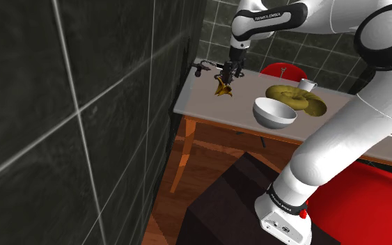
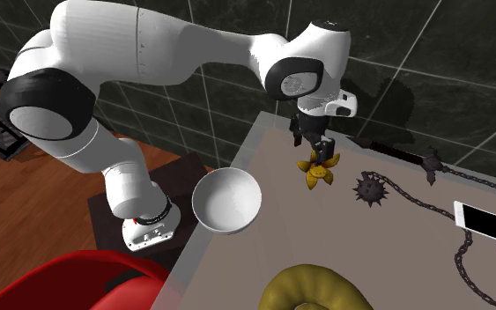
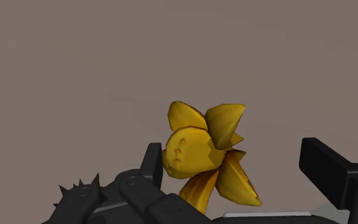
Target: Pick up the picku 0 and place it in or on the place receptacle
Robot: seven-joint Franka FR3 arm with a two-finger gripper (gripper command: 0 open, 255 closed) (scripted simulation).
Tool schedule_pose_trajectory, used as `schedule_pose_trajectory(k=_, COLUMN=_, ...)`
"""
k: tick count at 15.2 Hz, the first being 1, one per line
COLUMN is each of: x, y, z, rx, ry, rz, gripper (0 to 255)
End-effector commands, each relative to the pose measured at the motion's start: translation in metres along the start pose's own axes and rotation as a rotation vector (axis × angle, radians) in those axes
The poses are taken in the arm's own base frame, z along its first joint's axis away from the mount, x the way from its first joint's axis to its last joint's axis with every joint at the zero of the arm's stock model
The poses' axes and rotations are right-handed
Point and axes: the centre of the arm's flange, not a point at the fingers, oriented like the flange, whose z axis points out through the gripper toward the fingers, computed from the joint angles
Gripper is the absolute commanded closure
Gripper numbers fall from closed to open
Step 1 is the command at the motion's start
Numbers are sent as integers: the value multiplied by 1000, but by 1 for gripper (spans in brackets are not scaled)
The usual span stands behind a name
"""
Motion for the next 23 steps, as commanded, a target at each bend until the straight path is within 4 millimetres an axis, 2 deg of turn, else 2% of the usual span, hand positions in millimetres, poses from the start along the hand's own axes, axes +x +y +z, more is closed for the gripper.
schedule_pose_trajectory(k=1, x=3, y=2, z=10, rx=0, ry=1, rz=-1, gripper=0)
schedule_pose_trajectory(k=6, x=3, y=2, z=39, rx=0, ry=1, rz=-1, gripper=0)
schedule_pose_trajectory(k=14, x=3, y=2, z=39, rx=0, ry=1, rz=-1, gripper=0)
schedule_pose_trajectory(k=15, x=3, y=2, z=39, rx=0, ry=1, rz=-1, gripper=255)
schedule_pose_trajectory(k=23, x=3, y=2, z=39, rx=0, ry=1, rz=-1, gripper=255)
